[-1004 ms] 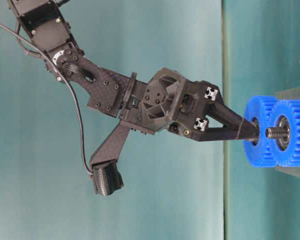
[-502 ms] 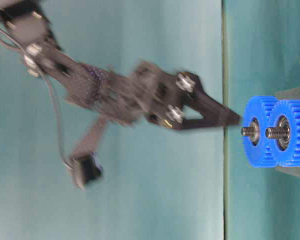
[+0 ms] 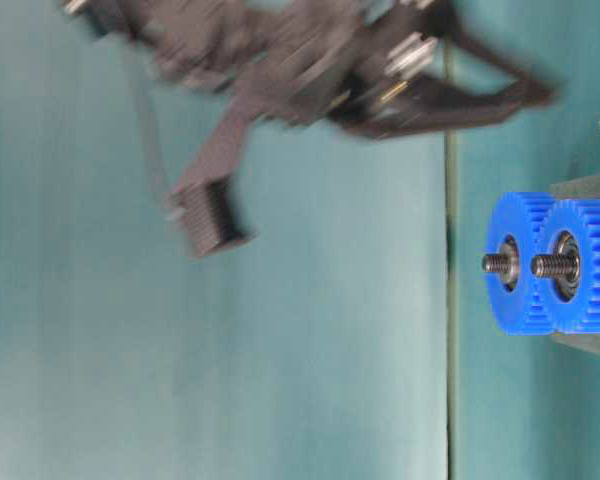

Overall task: Insert the washer onto the shaft.
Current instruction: 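Move the right gripper to the lower silver washer beside the plate, then pinch the lower silver washer with the right gripper and lift it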

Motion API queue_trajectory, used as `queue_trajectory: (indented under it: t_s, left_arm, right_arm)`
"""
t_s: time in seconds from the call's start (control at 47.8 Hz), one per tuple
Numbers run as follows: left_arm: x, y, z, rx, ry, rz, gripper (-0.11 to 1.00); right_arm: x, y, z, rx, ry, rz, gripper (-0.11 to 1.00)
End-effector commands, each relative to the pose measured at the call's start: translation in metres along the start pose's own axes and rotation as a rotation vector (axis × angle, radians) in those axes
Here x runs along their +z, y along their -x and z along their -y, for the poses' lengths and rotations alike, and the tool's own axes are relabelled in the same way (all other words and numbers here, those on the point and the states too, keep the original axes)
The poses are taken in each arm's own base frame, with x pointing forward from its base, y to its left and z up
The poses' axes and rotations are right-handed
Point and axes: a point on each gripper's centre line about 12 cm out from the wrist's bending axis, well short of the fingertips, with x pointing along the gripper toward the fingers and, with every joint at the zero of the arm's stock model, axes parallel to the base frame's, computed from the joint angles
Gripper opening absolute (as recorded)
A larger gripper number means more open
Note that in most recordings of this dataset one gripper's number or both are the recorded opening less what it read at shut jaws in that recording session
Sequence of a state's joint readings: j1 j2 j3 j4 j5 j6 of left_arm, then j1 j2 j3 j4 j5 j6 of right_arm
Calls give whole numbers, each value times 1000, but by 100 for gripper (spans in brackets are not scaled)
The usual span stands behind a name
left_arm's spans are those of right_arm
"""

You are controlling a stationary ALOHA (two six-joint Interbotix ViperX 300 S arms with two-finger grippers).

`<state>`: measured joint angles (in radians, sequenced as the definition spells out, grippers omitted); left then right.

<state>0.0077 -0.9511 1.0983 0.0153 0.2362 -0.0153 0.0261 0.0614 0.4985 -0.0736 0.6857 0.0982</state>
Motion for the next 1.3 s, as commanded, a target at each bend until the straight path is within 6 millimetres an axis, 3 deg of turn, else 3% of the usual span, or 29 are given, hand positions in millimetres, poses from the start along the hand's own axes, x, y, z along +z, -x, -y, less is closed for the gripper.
queue_trajectory:
  t_s: [0.0,0.314,0.816,0.983,1.192,1.276]
  left_arm:
    - [6,0,-1,3,0,18,1]
    - [6,0,-1,3,12,15,1]
    - [6,0,-1,3,32,17,1]
    - [6,0,-1,3,32,17,1]
    - [7,0,0,2,31,20,1]
    - [7,0,-1,3,33,20,1]
  right_arm:
    - [2,2,-4,9,-20,41,73]
    - [2,-36,-8,15,-35,27,72]
    - [-4,-50,-6,10,-40,-10,66]
    - [-5,-55,-5,9,-43,-13,56]
    - [-7,-58,1,2,-60,-41,33]
    - [-7,-56,4,-2,-66,-47,33]
